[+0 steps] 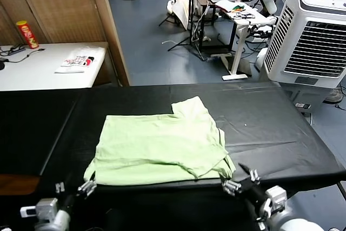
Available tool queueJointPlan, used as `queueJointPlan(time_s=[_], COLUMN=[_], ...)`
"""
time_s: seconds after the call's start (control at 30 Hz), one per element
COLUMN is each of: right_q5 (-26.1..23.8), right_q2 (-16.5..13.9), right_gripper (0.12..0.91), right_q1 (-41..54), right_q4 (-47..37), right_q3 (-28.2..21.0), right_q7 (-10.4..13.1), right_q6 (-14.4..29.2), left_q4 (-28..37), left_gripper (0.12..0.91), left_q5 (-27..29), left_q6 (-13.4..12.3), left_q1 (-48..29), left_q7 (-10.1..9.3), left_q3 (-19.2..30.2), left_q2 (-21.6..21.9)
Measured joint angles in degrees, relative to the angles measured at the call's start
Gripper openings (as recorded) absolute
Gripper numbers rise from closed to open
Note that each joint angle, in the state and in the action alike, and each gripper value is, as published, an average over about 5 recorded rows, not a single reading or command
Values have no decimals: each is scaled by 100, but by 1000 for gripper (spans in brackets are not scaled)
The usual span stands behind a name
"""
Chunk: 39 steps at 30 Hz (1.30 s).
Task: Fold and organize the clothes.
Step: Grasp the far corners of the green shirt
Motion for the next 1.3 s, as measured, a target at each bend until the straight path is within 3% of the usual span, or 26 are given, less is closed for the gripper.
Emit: queueJointPlan(time_s=[0.23, 0.43, 0.57, 0.77, 1.2, 1.3], right_q5=[168, 312, 358, 308, 368, 376], right_q2=[90, 375, 622, 1023, 1556, 1627], right_gripper=[798, 798, 798, 798, 797, 765], right_q1=[1971, 3581, 4444, 5348, 6008, 6073], right_q4=[-1388, -2919, -3892, -5025, -6023, -6151], right_q3=[-855, -1634, -2024, -2470, -2720, -2723], right_q7=[374, 434, 362, 237, 246, 229], right_q6=[-208, -216, -196, -218, -402, -427], left_q4=[689, 1576, 2269, 3211, 4387, 4522], left_gripper=[798, 798, 798, 798, 798, 798], left_q5=[-518, -1150, -1357, -1402, -1414, -1421], left_q6=[631, 955, 1006, 1007, 855, 846], left_q1=[-1400, -2716, -3411, -4236, -5160, -5260], left_q7=[65, -168, -253, -210, -133, -117], left_q3=[335, 830, 1174, 1635, 1977, 2004], left_q2=[303, 648, 769, 770, 664, 653])
